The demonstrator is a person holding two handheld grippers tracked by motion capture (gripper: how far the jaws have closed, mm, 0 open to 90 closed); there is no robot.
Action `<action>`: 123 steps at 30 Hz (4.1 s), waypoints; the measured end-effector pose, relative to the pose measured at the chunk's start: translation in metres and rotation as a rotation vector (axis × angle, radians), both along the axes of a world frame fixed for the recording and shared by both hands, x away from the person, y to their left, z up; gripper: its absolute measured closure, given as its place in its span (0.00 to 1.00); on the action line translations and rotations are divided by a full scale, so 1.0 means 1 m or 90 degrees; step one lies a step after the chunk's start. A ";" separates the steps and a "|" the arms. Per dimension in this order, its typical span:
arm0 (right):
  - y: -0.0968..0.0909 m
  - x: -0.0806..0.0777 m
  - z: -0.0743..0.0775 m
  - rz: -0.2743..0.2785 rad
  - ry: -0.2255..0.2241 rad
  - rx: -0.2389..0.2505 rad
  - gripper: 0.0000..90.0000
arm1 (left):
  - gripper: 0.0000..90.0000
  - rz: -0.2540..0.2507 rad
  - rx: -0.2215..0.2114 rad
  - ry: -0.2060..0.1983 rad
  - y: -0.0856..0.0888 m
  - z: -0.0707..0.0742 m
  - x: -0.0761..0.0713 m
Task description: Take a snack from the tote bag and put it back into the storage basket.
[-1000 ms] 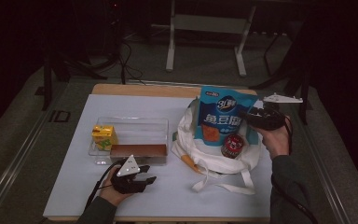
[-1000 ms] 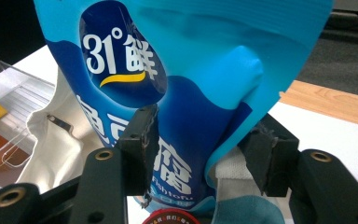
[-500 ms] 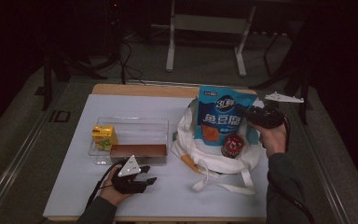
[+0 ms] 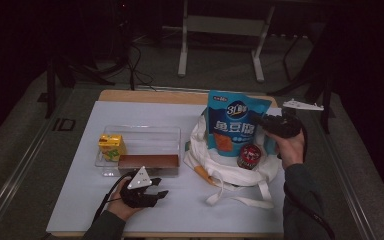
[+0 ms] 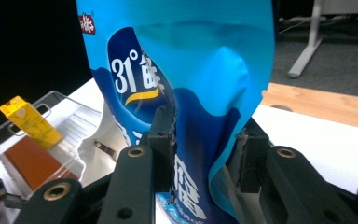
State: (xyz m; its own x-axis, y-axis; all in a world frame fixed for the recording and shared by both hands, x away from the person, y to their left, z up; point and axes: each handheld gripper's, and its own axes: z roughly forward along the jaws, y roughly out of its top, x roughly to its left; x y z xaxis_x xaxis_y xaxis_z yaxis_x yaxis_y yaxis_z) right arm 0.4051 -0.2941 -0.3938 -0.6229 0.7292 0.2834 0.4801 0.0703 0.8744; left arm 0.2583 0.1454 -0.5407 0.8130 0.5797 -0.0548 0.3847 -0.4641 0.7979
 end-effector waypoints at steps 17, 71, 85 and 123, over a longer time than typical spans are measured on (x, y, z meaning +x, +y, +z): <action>0.015 0.009 0.000 0.005 0.009 0.055 0.84 | 0.53 -0.002 0.001 0.000 -0.001 0.000 0.000; 0.010 0.009 0.027 0.002 0.063 0.250 1.00 | 0.51 -0.003 -0.004 0.004 0.000 0.000 0.001; 0.011 0.001 0.048 0.017 0.043 0.267 1.00 | 0.51 0.001 -0.015 0.008 0.002 0.000 0.001; 0.014 -0.011 0.075 0.050 0.040 0.315 1.00 | 0.51 -0.003 -0.015 0.007 0.002 0.000 0.001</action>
